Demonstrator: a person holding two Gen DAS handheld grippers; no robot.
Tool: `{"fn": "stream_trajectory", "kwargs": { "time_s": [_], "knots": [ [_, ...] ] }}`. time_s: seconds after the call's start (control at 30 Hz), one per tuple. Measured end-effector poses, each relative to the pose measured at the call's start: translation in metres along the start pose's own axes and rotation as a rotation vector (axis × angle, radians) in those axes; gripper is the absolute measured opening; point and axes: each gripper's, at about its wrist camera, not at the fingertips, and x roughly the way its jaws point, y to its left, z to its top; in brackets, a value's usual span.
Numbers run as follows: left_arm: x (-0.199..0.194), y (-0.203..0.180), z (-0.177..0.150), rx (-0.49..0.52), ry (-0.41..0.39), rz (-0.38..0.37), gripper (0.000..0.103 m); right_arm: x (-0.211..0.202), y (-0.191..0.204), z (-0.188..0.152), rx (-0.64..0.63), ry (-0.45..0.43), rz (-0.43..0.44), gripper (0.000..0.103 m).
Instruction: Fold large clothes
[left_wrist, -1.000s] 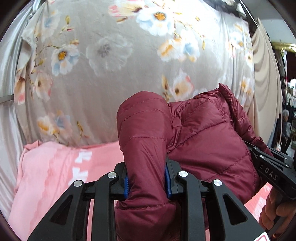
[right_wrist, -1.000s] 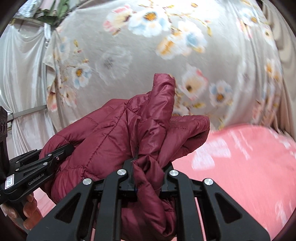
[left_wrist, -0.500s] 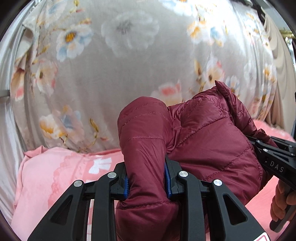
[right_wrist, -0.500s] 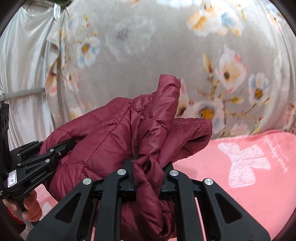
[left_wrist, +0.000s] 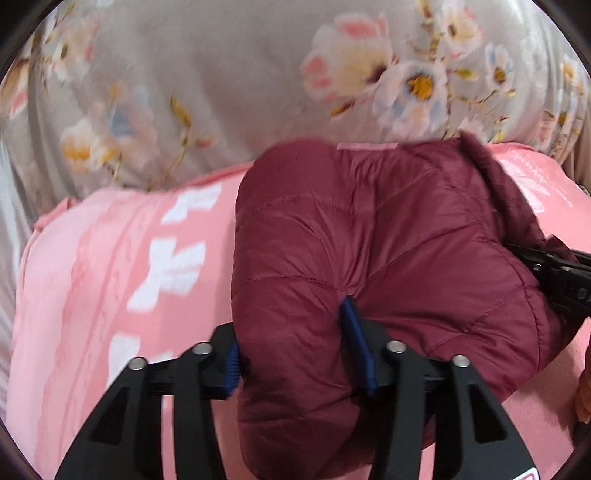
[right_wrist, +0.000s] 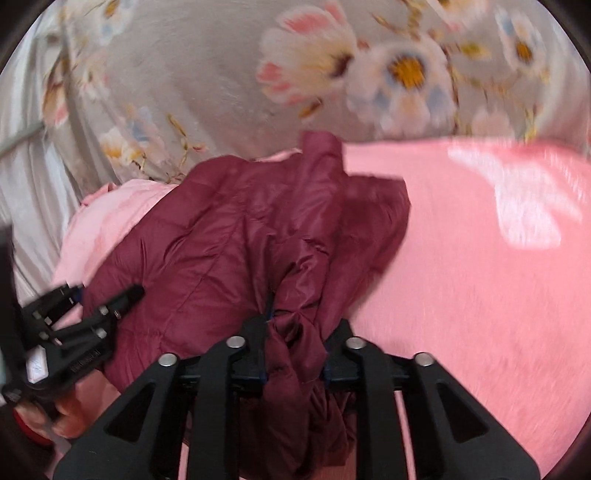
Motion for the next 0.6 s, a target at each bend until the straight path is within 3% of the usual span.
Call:
{"fn": "stream_trajectory", "kwargs": {
  "time_s": [0.1,0.23,0.33,0.47,0.6],
  "knots": [
    [-0.008,0.005,0.001,-0.031,0.045,0.042,0.068,-0.014,-0.004,-0.007,0.024,0.031,-0.028,0.032],
    [-0.025,0.008,0.012,-0.042,0.099,0.085,0.069,-0.049,-0.006,0.001,0.052,-0.002,-0.119,0.037],
    [-0.028,0.010,0.028,-0.073,0.152,0.108,0.071,-0.064,-0.007,0.021,0.106,-0.038,-0.117,0.038],
    [-0.021,0.010,0.057,-0.171,0.201,0.086,0.071,-0.059,0.012,0.054,0.095,-0.060,-0.071,0.024],
    [-0.008,-0.001,0.079,-0.195,0.177,0.124,0.071,-0.026,0.030,0.071,0.049,-0.057,-0.105,0.022]
  ]
}}
